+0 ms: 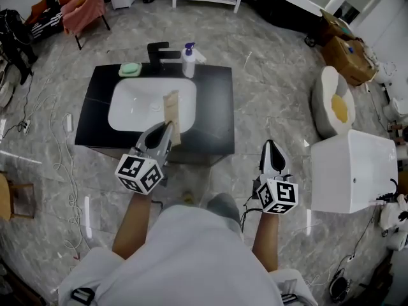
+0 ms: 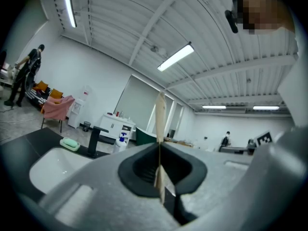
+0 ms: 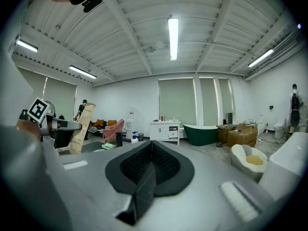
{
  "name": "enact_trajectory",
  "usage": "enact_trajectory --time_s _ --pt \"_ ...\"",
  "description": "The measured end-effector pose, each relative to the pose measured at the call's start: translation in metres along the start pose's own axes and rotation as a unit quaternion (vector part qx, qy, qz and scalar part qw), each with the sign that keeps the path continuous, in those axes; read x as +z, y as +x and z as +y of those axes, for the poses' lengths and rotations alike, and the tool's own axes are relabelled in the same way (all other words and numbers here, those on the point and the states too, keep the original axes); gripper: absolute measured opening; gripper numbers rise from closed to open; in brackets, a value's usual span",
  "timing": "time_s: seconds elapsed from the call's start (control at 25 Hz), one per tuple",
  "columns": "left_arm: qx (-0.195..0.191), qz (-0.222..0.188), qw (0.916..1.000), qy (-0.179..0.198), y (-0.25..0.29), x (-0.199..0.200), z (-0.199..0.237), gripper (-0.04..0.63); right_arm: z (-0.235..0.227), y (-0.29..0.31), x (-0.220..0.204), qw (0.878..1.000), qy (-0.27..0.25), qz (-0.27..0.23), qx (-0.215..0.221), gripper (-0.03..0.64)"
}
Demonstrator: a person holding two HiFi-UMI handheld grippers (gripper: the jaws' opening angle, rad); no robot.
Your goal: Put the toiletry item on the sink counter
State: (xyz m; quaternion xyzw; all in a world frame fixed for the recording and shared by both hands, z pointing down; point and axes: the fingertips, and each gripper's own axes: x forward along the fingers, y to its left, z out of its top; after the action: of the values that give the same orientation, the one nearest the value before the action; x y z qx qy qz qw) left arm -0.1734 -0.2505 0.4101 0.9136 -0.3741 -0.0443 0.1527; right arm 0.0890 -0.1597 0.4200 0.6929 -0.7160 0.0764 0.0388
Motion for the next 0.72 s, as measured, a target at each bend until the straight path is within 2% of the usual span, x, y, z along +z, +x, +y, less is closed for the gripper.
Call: enact_trajectory --time_s 0.36,0.72 --pt "-0.008 0.001 1.0000 -0.005 0.028 0.001 0.001 0.000 -0.014 0.024 0.005 1.000 -0.001 -0.002 0.001 0.003" --pt "0.001 0.013 0.9999 0.005 0.086 -0.001 -0.001 0.000 -0.052 0.074 0.013 1.000 0.002 -0.008 0.023 0.003"
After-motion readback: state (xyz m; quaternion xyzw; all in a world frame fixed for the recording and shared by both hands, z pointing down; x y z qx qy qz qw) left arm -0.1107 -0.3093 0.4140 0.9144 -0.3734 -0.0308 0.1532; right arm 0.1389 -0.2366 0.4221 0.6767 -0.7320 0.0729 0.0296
